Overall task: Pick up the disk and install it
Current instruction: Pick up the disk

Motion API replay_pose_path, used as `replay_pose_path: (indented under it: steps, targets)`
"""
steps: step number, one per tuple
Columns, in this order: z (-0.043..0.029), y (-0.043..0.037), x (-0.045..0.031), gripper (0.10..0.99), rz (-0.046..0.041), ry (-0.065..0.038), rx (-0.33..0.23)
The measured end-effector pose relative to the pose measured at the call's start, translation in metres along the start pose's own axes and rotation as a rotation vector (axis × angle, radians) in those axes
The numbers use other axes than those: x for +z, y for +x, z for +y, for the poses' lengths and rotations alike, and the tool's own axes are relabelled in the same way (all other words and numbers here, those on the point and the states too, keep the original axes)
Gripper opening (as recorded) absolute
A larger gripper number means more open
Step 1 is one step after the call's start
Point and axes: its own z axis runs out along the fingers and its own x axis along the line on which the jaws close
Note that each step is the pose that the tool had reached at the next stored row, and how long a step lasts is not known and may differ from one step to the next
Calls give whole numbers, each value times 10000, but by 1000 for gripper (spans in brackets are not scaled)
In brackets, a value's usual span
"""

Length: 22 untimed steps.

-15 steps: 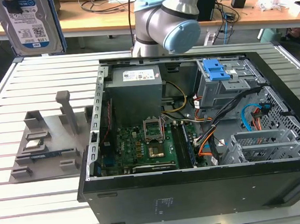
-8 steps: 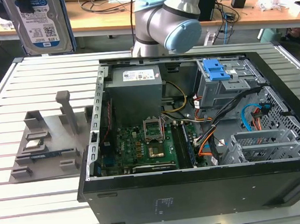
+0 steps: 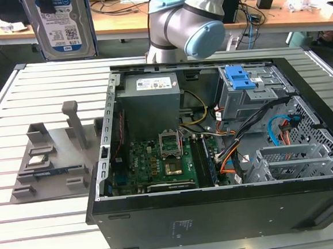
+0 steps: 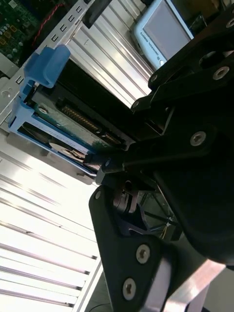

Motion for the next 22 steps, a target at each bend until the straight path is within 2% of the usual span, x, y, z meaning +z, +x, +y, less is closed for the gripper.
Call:
replay_pose_path:
  steps: [6,8,22]
  targets:
    - [-185,6,-9,361,0,-4,0]
    - [-307,10,-15,361,1,-9,1]
    - [-807,26,-39,361,4,-27,1]
